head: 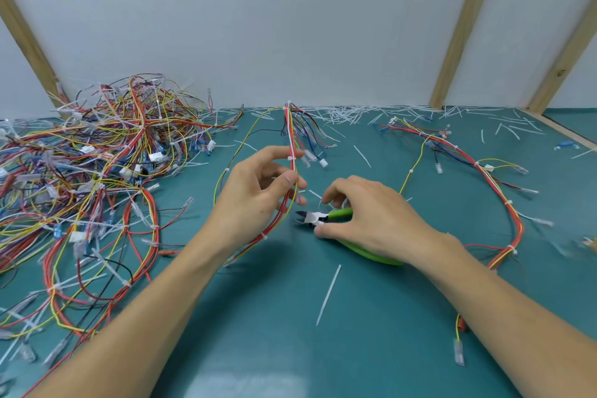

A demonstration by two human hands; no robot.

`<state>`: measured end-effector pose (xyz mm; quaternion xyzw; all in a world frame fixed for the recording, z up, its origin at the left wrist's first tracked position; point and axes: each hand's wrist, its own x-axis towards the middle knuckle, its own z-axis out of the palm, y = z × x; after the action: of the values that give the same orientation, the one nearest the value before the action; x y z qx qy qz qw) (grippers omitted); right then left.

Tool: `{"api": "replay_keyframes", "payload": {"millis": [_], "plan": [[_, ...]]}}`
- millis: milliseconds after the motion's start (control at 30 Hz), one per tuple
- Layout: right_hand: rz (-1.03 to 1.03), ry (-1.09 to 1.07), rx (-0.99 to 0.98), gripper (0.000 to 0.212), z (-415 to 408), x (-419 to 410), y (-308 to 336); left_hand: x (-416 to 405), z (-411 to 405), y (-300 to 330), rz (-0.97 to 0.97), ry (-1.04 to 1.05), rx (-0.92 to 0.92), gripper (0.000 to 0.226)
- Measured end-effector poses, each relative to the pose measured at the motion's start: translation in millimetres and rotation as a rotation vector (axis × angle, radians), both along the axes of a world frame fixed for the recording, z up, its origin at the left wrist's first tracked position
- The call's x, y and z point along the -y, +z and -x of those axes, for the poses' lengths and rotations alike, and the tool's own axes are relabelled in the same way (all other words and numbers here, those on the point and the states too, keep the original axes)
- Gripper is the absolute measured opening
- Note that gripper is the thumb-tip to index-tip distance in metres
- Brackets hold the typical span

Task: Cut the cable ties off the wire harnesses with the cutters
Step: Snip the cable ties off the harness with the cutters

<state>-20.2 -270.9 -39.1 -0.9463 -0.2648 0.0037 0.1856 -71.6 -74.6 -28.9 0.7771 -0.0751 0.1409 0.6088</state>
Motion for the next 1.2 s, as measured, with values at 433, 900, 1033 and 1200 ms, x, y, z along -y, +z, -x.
{"api": "replay_keyframes", "payload": {"millis": [433,900,1033,1200], "plan": [[-0.955,0.044,-0.459,0.011,4.2,-11.8,8.8,5.1,3.1,-2.7,-0.07,-0.111,-0.058,0.037],[-1.321,-0.316,-0.509,0.018,-19.1,9.4,27.1,0.8,4.5,3.4,-0.031,-0.301,-0.297,0.033],[-1.391,-0.396,-0.544,0.017,-25.7,15.2,25.5,-2.8,6.6,4.1,0.061,-0.447,-0.306,0.032],[-1.36,-0.35,-0.684,0.025,-26.5,17.2,25.8,-3.2,8.8,6.1,0.212,-0.587,-0.369,0.032]]}}
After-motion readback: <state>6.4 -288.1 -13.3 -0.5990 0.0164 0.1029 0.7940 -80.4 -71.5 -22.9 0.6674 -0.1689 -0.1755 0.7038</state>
